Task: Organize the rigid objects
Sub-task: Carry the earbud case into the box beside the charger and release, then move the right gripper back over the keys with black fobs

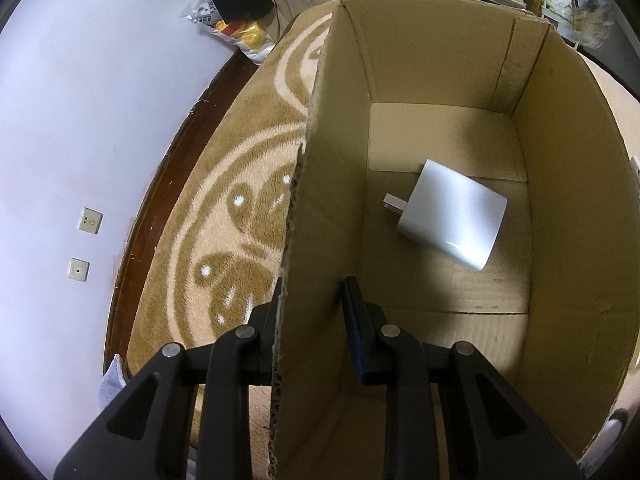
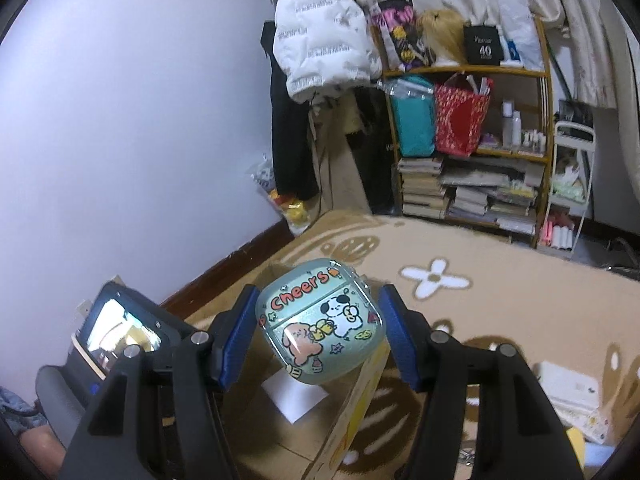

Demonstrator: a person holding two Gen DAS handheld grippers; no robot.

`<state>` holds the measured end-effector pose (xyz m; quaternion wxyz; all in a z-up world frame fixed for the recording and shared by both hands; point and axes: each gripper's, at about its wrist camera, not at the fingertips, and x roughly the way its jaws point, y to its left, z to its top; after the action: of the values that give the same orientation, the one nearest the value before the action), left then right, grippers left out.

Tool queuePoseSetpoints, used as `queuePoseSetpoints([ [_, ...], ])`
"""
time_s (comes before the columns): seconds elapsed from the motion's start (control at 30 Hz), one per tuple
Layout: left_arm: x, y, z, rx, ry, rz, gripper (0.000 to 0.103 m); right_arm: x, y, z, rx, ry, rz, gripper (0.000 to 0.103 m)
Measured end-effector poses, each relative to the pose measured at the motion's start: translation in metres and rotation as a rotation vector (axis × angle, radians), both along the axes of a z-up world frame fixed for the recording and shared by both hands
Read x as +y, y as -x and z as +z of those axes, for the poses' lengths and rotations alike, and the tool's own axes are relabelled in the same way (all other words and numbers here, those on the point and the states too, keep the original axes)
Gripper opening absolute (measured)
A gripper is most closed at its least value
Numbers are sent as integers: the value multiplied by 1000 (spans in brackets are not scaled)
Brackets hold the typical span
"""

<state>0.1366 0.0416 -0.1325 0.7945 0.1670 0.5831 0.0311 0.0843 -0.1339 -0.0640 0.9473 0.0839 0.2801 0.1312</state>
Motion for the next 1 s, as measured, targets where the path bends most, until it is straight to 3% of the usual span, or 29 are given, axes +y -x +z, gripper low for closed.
queuePoseSetpoints([
  [0.3,1,-1,0,2,7,3,25,6,-9,-30,86,41,3,65],
  [0.9,1,0,1,7,22,-3,25,5,-10,-26,69,42,9,65],
  [1.0,2,-1,-2,7,-10,1,25,0,-8,-22,71,43,-16,66],
])
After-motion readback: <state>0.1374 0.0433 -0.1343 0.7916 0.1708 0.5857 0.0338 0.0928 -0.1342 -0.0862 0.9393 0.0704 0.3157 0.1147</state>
